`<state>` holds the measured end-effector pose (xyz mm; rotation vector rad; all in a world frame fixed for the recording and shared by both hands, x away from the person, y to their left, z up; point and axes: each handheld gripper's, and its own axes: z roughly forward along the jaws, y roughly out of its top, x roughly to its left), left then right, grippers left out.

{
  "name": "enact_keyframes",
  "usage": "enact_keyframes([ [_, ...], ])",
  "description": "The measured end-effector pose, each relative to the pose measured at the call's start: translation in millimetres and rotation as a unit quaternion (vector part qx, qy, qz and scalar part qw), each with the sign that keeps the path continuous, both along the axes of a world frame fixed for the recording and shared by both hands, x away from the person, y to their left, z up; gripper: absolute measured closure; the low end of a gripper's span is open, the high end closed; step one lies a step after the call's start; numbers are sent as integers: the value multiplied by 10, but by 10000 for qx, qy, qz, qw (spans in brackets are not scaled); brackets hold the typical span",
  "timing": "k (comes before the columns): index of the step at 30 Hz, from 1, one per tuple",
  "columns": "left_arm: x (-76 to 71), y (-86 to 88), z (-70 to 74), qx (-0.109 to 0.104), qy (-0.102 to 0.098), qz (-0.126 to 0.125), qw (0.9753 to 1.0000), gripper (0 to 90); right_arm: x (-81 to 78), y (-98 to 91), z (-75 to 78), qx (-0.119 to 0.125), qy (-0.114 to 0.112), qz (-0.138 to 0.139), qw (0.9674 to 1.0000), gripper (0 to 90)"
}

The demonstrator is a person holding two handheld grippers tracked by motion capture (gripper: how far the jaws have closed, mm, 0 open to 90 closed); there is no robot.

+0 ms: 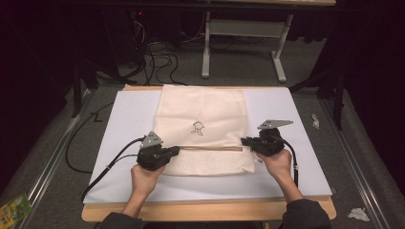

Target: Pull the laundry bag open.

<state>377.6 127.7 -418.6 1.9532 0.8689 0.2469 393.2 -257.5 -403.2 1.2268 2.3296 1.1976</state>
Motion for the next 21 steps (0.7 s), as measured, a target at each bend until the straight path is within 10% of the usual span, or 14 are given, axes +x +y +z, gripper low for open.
enact_keyframes([
  [21, 5, 180, 22, -58, -16, 211, 9998, 871, 1, -38, -2, -25, 1, -44, 10000, 889],
])
